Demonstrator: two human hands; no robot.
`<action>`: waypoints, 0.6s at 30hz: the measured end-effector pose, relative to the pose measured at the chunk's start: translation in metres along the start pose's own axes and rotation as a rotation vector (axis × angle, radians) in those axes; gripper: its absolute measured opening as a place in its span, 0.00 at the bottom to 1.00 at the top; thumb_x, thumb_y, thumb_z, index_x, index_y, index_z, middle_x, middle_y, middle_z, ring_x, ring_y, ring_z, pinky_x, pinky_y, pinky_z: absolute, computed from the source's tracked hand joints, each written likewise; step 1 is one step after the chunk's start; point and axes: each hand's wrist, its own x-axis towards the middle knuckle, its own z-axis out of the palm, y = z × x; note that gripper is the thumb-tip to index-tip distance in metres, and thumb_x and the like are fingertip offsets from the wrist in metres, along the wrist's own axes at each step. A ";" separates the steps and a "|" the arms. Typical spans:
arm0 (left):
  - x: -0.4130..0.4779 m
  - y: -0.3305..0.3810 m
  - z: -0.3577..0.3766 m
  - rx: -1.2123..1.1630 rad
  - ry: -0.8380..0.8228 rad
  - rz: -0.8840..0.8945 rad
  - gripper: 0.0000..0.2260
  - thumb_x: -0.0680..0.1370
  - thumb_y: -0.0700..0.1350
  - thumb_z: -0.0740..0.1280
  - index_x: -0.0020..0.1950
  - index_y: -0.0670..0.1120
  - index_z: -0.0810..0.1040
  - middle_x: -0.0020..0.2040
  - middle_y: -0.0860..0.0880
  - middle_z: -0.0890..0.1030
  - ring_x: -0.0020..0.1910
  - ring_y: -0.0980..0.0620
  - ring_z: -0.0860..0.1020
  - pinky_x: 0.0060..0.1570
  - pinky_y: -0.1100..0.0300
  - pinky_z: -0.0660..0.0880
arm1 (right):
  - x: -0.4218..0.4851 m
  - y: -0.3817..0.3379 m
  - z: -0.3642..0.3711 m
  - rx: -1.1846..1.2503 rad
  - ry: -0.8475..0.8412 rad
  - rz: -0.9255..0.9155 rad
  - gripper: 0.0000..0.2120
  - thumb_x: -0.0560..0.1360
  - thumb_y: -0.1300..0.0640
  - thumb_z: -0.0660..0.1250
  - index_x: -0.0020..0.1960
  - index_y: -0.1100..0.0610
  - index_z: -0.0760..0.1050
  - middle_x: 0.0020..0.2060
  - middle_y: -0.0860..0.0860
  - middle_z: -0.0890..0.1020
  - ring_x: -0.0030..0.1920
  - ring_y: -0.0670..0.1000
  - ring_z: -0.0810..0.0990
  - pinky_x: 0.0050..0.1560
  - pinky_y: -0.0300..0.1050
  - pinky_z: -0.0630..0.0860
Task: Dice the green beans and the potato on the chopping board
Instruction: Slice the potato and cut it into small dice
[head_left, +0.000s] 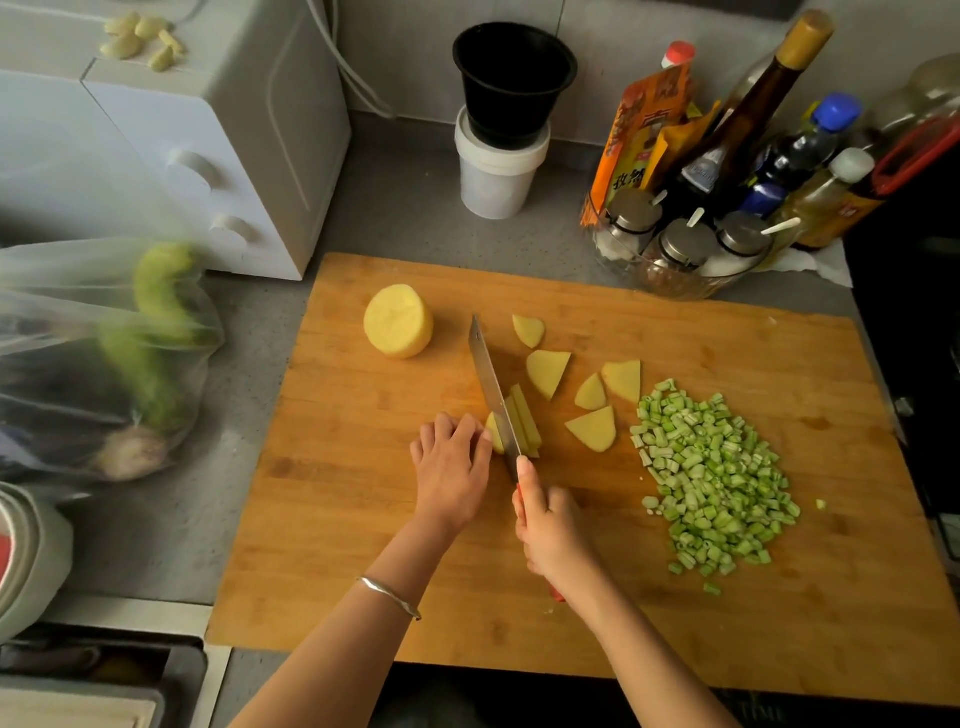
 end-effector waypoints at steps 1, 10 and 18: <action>0.000 0.000 0.000 0.001 -0.002 -0.001 0.09 0.82 0.52 0.55 0.50 0.50 0.71 0.49 0.50 0.69 0.49 0.51 0.63 0.48 0.57 0.57 | -0.002 -0.002 -0.002 0.017 -0.007 -0.003 0.26 0.78 0.36 0.50 0.30 0.53 0.62 0.20 0.44 0.62 0.21 0.45 0.59 0.28 0.43 0.55; 0.019 -0.002 -0.023 0.102 -0.159 0.103 0.21 0.74 0.65 0.62 0.54 0.49 0.69 0.52 0.51 0.70 0.53 0.51 0.68 0.54 0.57 0.66 | -0.004 -0.020 -0.047 0.202 -0.066 -0.091 0.27 0.76 0.34 0.52 0.38 0.58 0.65 0.24 0.50 0.60 0.20 0.47 0.58 0.25 0.40 0.54; 0.084 0.026 -0.051 0.786 -0.518 0.907 0.45 0.70 0.60 0.71 0.78 0.52 0.48 0.77 0.51 0.54 0.76 0.49 0.53 0.73 0.53 0.51 | -0.004 -0.014 -0.077 0.224 0.021 -0.107 0.28 0.73 0.33 0.52 0.37 0.59 0.65 0.22 0.51 0.62 0.20 0.49 0.60 0.23 0.39 0.57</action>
